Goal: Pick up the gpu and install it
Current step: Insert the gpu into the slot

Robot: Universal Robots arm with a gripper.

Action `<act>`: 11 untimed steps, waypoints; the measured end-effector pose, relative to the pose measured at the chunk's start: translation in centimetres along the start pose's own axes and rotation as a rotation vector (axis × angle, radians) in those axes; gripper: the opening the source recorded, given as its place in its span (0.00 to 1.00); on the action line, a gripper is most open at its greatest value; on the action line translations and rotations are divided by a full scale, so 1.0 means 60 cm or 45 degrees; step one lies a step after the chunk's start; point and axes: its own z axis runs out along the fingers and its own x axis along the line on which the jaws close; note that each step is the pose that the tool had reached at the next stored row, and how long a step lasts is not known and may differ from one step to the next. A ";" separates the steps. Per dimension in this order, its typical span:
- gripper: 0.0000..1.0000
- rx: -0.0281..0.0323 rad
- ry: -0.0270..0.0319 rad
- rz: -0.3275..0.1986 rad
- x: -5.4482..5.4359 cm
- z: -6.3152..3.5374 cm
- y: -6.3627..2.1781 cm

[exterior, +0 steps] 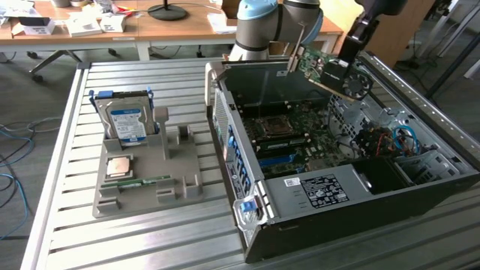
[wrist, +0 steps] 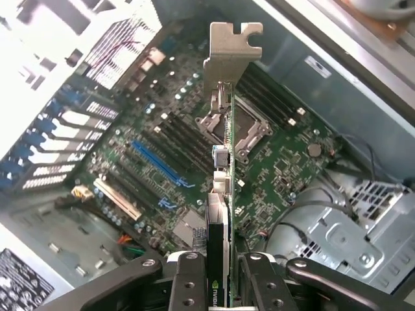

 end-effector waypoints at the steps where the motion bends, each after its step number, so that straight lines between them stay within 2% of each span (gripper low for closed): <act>1: 0.26 0.0008 0.0010 -0.021 0.000 0.001 0.000; 11: 0.26 0.0100 0.0124 -0.236 0.000 0.006 0.000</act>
